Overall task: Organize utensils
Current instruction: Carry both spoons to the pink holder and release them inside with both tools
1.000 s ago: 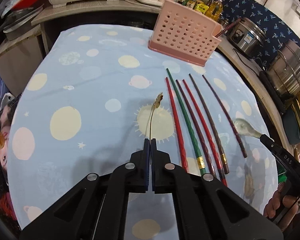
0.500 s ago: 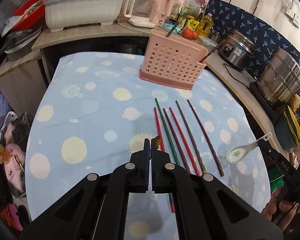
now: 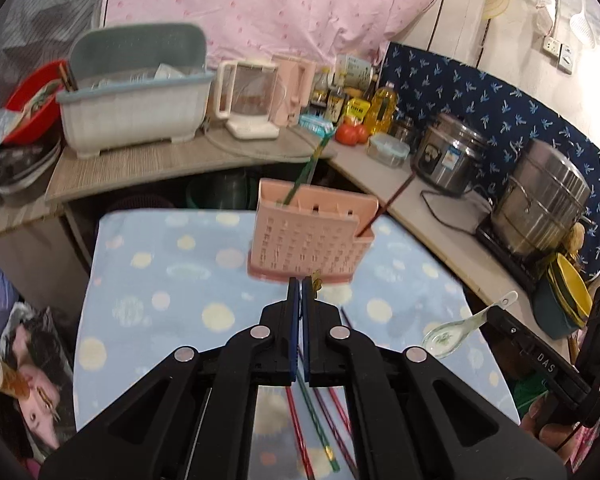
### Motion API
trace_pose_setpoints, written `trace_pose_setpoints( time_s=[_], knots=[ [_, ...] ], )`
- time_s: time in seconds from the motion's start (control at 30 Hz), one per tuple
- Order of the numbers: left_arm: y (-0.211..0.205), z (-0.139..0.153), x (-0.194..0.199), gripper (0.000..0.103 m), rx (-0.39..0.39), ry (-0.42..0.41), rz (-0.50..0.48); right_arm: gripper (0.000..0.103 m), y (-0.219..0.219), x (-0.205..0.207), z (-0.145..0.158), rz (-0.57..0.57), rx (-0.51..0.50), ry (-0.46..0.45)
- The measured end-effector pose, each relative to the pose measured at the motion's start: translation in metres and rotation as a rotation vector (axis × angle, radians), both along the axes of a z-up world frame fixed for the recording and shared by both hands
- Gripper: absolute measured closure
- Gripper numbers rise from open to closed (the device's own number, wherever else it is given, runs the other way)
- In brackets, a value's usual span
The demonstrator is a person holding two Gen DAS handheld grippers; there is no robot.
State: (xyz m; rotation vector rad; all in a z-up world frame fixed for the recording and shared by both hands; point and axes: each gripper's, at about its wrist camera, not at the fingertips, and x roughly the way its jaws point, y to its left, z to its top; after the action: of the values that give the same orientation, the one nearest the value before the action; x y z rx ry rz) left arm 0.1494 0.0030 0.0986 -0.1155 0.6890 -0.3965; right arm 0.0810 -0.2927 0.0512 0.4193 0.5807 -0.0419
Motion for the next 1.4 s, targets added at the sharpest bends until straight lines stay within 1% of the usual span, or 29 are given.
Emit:
trace_pose_setpoints(
  time_s=[0.13, 0.3, 0.43, 0.6, 0.7, 0.83, 1.0, 1.13, 1.17, 1.2, 1.23, 1.27, 1.33, 1.4],
  knots=[
    [-0.007, 0.022, 0.031, 0.102, -0.01, -0.043, 0.019, 0.096, 0.0, 0.034, 0.018, -0.002, -0.016, -0.026],
    [-0.016, 0.039, 0.069, 0.102, 0.003, -0.085, 0.047, 0.096, 0.001, 0.084, 0.039, -0.018, -0.069, -0.054],
    [-0.028, 0.042, 0.104, 0.102, 0.048, -0.097, 0.072, 0.096, 0.002, 0.127, 0.044, -0.036, -0.115, -0.054],
    [-0.041, 0.028, 0.141, 0.102, 0.098, -0.057, 0.073, 0.096, 0.004, 0.169, 0.032, -0.048, -0.155, -0.027],
    [-0.045, 0.013, 0.157, 0.102, 0.112, -0.023, 0.073, 0.096, 0.008, 0.191, 0.024, -0.048, -0.194, -0.013],
    [-0.047, -0.005, 0.173, 0.102, 0.121, 0.012, 0.081, 0.096, 0.013, 0.214, 0.009, -0.033, -0.206, 0.018],
    [-0.048, -0.02, 0.184, 0.102, 0.114, 0.041, 0.086, 0.096, 0.017, 0.226, -0.008, -0.012, -0.204, 0.054],
    [-0.049, -0.025, 0.186, 0.102, 0.107, 0.049, 0.082, 0.095, 0.022, 0.229, -0.019, 0.012, -0.206, 0.074],
    [-0.048, -0.025, 0.186, 0.101, 0.096, 0.051, 0.085, 0.092, 0.023, 0.227, -0.02, 0.01, -0.205, 0.067],
    [-0.048, -0.025, 0.186, 0.099, 0.09, 0.053, 0.088, 0.086, 0.023, 0.225, -0.02, 0.004, -0.205, 0.064],
    [-0.047, -0.025, 0.186, 0.089, 0.086, 0.057, 0.09, 0.082, 0.023, 0.223, -0.02, 0.002, -0.199, 0.059],
    [-0.047, -0.025, 0.186, 0.069, 0.086, 0.056, 0.099, 0.078, 0.022, 0.22, -0.019, 0.0, -0.19, 0.052],
    [-0.043, -0.022, 0.181, 0.051, 0.078, 0.035, 0.122, 0.077, 0.021, 0.214, -0.016, -0.005, -0.177, 0.04],
    [-0.04, -0.02, 0.178, 0.051, 0.072, 0.031, 0.12, 0.077, 0.02, 0.208, -0.012, -0.003, -0.165, 0.033]
  ],
)
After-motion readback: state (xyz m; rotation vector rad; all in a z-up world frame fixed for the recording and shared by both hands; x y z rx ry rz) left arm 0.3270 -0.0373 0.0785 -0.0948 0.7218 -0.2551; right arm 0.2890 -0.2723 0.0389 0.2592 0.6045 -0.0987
